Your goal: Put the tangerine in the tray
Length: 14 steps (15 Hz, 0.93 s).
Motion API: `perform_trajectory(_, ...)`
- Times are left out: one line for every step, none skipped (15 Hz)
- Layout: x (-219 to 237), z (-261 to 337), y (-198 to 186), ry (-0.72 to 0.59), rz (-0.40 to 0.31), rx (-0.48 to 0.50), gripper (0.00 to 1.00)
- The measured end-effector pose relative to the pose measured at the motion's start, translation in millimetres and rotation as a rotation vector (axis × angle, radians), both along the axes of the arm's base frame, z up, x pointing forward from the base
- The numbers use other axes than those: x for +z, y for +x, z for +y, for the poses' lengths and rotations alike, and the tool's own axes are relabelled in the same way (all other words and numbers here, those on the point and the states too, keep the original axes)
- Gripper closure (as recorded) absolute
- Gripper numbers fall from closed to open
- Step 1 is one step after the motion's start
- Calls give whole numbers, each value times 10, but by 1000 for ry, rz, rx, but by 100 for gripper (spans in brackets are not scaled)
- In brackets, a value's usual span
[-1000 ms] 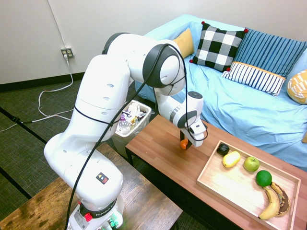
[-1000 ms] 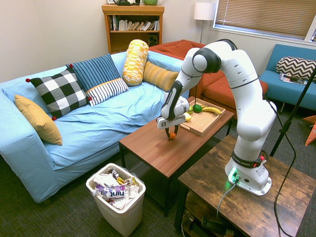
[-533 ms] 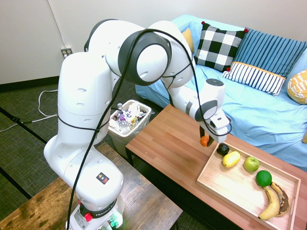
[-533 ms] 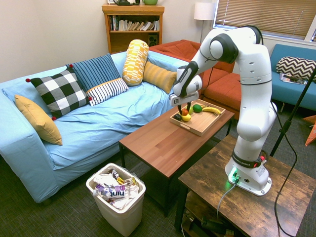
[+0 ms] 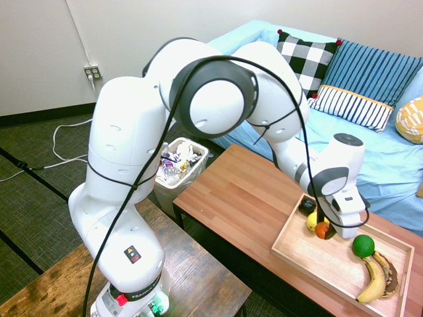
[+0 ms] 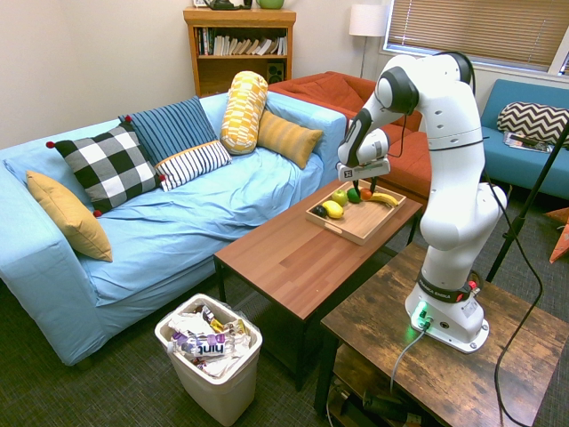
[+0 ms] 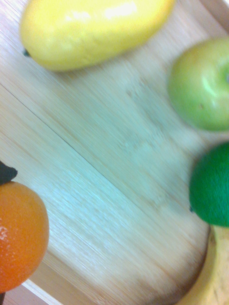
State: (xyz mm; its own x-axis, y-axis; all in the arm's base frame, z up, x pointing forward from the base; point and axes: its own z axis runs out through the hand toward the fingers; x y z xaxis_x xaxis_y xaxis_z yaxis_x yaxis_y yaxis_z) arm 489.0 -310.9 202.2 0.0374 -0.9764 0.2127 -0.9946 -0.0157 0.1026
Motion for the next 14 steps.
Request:
perform_trajectory(-103,-78,32,-5,6,-22,100)
perform_trajectory(-217,-134,73,-8,12,-40,100)
perform_trajectory(-327,-170,113,-9,18,-54,100)
perform_trajectory(-446,-204,137,-10,28,-68,100)
perform_trajectory(-555,-241,156,-9,35,-79,100)
perform_trajectory(-643,-279,174,-8,38,-91,100)
perform_trajectory(-716,-309,199,-3,36,-103,100)
perform_trajectory(-784,-324,233,4,34,-110,100)
perform_trajectory(-839,-333,266,8,33,-116,100)
perform_trajectory(-887,-339,289,12,33,-118,100)
perform_trajectory(-941,-336,301,19,33,-118,100)
perform_trajectory(-981,-338,300,24,36,-116,0)
perform_trajectory(-1008,-340,301,29,37,-111,0)
perform_trajectory(-1015,-346,304,33,36,-107,0)
